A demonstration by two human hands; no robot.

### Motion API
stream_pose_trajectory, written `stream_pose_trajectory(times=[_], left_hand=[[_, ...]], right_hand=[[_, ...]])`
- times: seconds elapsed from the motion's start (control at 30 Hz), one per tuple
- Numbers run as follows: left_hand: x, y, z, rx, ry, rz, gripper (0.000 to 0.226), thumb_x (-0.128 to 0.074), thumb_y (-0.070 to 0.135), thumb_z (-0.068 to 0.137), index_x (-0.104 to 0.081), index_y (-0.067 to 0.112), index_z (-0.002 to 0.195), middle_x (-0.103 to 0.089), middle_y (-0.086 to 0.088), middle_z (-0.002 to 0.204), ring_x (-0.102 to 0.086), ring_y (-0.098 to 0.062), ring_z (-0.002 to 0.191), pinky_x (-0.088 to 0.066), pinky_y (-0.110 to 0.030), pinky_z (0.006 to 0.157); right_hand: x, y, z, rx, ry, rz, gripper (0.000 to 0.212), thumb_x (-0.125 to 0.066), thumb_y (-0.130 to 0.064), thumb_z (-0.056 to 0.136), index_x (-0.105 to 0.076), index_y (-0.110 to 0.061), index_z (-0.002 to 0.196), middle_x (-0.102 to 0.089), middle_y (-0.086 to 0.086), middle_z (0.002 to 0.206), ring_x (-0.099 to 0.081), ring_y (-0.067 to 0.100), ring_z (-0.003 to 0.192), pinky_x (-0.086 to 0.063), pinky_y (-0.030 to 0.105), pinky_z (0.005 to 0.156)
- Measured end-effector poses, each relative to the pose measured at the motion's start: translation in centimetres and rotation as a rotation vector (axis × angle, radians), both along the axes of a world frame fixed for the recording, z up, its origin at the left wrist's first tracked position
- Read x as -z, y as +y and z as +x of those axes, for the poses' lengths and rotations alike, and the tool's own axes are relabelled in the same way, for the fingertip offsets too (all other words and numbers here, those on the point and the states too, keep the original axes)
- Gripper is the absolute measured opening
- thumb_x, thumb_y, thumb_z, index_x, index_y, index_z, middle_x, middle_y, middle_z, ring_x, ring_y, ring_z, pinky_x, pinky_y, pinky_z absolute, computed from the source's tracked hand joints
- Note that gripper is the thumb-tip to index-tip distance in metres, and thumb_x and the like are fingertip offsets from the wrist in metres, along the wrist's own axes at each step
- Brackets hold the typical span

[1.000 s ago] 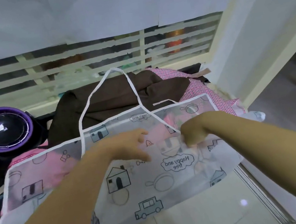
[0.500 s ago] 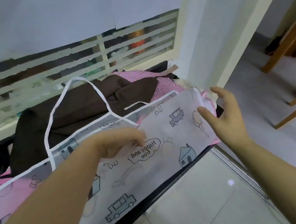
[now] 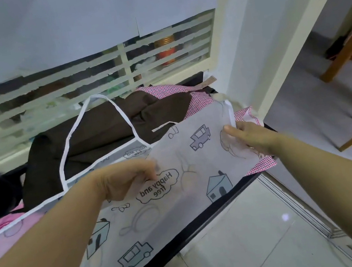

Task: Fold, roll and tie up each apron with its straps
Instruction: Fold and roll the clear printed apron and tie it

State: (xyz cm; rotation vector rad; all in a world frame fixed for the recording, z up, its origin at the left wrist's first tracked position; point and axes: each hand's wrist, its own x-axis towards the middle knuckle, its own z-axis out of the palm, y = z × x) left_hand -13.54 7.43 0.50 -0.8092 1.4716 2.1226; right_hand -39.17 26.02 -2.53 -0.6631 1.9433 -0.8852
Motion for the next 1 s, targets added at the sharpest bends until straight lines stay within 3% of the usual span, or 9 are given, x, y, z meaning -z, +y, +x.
stream_pose_trajectory(times=[0.07, 0.17, 0.27, 0.37, 0.53, 0.63, 0.73, 0.8, 1.0], left_hand=[[-0.1, -0.1, 0.1, -0.027, 0.01, -0.006, 0.016, -0.052, 0.007, 0.061, -0.064, 0.015, 0.054, -0.066, -0.011, 0.073, -0.067, -0.024, 0.067, -0.056, -0.03, 0.062], [0.3, -0.7, 0.6, -0.052, -0.01, -0.017, 0.025, -0.061, 0.009, 0.051, -0.067, 0.008, 0.076, -0.067, -0.018, 0.084, -0.067, -0.029, 0.071, -0.058, -0.033, 0.065], [0.7, -1.1, 0.6, -0.058, -0.066, -0.04, 0.041, -0.059, 0.011, 0.054, -0.068, 0.002, 0.094, -0.069, -0.023, 0.094, -0.069, -0.032, 0.075, -0.059, -0.034, 0.066], [1.1, -1.5, 0.3, -0.12, -0.092, -0.072, 0.036, -0.053, 0.014, 0.059, -0.075, 0.003, 0.084, -0.071, -0.021, 0.088, -0.069, -0.029, 0.068, -0.058, -0.032, 0.058], [2.0, -1.6, -0.5, -0.157, -0.158, -0.186, 0.023, -0.05, 0.013, 0.085, -0.067, 0.006, 0.1, -0.072, -0.016, 0.091, -0.069, -0.025, 0.072, -0.055, -0.035, 0.073], [2.7, -1.3, -0.9, -0.107, -0.176, -0.27, 0.02, -0.044, 0.017, 0.098, -0.06, 0.01, 0.108, -0.073, -0.006, 0.091, -0.07, -0.019, 0.076, -0.056, -0.03, 0.069], [4.0, -1.0, -1.1, 0.129, -0.209, -0.718, 0.023, -0.047, 0.039, 0.099, -0.055, 0.02, 0.108, -0.061, 0.009, 0.106, -0.059, -0.013, 0.097, -0.042, -0.024, 0.08], [5.2, -1.1, -1.2, 0.221, -0.207, -0.919, 0.033, -0.043, 0.051, 0.097, -0.057, 0.022, 0.105, -0.058, 0.006, 0.106, -0.055, -0.009, 0.094, -0.038, -0.023, 0.076], [7.6, -1.6, -2.2, 0.253, -0.215, -0.962, 0.038, -0.035, 0.046, 0.101, -0.061, 0.019, 0.1, -0.064, -0.001, 0.102, -0.057, -0.016, 0.093, -0.038, -0.027, 0.076]], right_hand=[[-0.5, 0.2, -0.8, -0.076, -0.184, 0.039, 0.079, -0.071, -0.065, 0.065, -0.06, -0.007, 0.118, -0.069, 0.01, 0.113, -0.067, 0.027, 0.101, -0.054, 0.035, 0.086], [-1.2, 0.7, -1.8, -0.091, -0.437, -0.029, 0.079, -0.09, -0.037, 0.055, -0.06, -0.002, 0.119, -0.067, 0.019, 0.116, -0.066, 0.034, 0.105, -0.057, 0.04, 0.084], [-1.1, 1.6, -3.0, -0.059, -0.511, -0.121, 0.082, -0.097, -0.031, 0.043, -0.066, -0.003, 0.113, -0.066, 0.021, 0.116, -0.066, 0.034, 0.104, -0.057, 0.039, 0.08], [-1.1, 2.6, -3.2, -0.126, -0.552, -0.066, 0.064, -0.096, -0.029, 0.045, -0.074, -0.003, 0.1, -0.068, 0.021, 0.11, -0.068, 0.031, 0.098, -0.057, 0.035, 0.078], [-0.1, 3.4, -3.6, -0.076, -0.502, -0.015, 0.083, -0.095, -0.027, 0.049, -0.06, 0.002, 0.12, -0.063, 0.023, 0.121, -0.063, 0.038, 0.108, -0.054, 0.045, 0.09], [0.6, 3.1, -3.6, 0.017, -0.361, -0.024, 0.044, -0.078, -0.023, 0.075, -0.064, -0.002, 0.111, -0.068, 0.02, 0.113, -0.068, 0.035, 0.099, -0.055, 0.047, 0.087], [1.8, 2.9, -3.5, 0.015, -0.079, 0.013, 0.016, -0.062, -0.023, 0.092, -0.068, -0.014, 0.103, -0.073, 0.009, 0.103, -0.071, 0.028, 0.09, -0.056, 0.047, 0.087], [2.5, 3.1, -3.3, 0.028, 0.013, 0.03, 0.02, -0.065, -0.031, 0.089, -0.069, -0.017, 0.103, -0.075, 0.005, 0.096, -0.072, 0.027, 0.087, -0.056, 0.047, 0.087], [4.3, 5.1, -3.3, 0.128, -0.326, -0.007, 0.065, -0.085, -0.036, 0.062, -0.064, -0.006, 0.117, -0.07, 0.016, 0.11, -0.067, 0.037, 0.101, -0.052, 0.051, 0.091]])
